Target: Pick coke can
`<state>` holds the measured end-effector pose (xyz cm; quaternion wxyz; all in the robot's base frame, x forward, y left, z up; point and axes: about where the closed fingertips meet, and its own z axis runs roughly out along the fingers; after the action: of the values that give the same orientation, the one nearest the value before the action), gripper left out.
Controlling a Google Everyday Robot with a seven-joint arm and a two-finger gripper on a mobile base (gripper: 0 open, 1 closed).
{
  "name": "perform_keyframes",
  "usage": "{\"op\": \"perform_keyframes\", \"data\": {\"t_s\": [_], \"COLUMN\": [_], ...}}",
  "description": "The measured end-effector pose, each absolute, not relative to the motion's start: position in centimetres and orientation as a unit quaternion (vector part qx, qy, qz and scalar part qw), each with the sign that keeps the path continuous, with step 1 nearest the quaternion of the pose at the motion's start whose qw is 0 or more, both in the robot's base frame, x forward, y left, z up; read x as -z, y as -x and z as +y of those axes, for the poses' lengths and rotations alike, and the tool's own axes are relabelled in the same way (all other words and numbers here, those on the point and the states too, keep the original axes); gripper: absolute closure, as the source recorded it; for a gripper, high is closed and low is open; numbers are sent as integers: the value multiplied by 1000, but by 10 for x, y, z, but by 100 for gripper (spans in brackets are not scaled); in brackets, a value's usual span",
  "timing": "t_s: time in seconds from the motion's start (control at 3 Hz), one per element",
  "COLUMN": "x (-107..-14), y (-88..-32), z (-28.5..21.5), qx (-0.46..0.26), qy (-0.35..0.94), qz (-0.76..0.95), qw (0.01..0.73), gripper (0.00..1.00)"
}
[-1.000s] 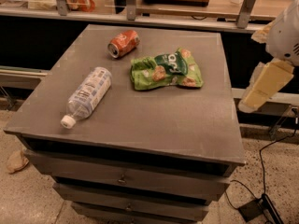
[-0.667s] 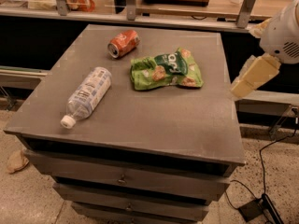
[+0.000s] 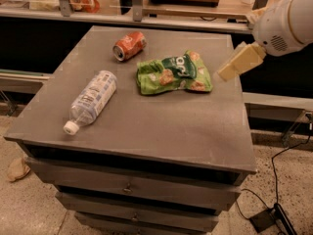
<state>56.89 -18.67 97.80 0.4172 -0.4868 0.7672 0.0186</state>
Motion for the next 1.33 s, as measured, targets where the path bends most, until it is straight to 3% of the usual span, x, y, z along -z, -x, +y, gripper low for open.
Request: {"op": "perform_keyframes", "data": {"t_s": [1.0,1.33], "x": [-974,-973], "y": [-663,-661], "z": [-127,-126], "qx": [-93,-92], "qy": [401,408], "qz": [766,765], "qw": [493,491], "gripper": [0,0]}}
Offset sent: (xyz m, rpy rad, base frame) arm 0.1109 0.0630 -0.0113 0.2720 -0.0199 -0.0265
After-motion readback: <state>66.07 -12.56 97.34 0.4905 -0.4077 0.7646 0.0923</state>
